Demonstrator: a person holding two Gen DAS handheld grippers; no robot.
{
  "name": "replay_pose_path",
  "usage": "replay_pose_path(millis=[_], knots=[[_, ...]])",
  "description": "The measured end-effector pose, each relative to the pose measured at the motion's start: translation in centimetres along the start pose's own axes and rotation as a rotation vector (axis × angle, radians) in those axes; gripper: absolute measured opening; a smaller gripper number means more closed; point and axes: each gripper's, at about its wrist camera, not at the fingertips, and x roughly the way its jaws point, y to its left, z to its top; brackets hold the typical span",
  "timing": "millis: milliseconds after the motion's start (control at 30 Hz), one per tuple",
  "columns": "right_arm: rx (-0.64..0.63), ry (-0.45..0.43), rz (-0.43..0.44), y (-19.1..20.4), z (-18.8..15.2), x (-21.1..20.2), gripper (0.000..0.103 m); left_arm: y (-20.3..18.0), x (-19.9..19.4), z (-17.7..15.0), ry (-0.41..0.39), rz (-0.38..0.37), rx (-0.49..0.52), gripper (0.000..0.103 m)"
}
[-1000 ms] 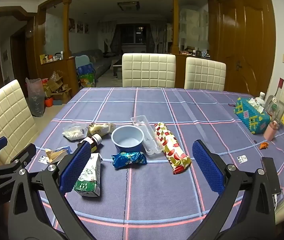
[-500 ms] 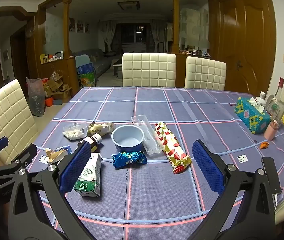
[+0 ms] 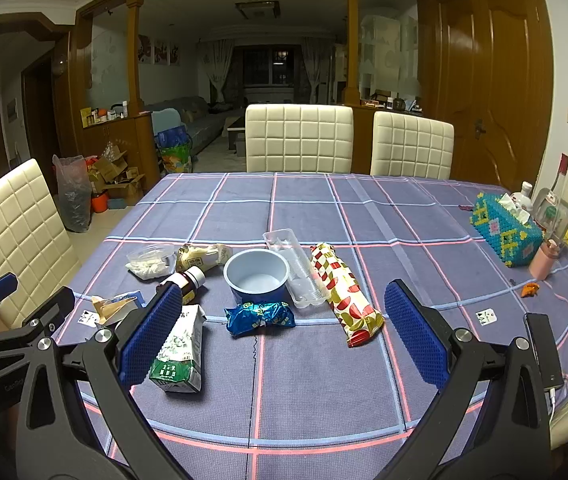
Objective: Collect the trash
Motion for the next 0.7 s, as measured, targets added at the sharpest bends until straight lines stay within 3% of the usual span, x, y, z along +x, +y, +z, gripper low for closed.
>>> replay_pose_path(millis=[700], knots=[[0.000, 0.003, 0.002, -0.01, -0.11, 0.03, 0.100, 0.14, -0.22, 0.12, 0.002, -0.001, -0.001, 0.097]])
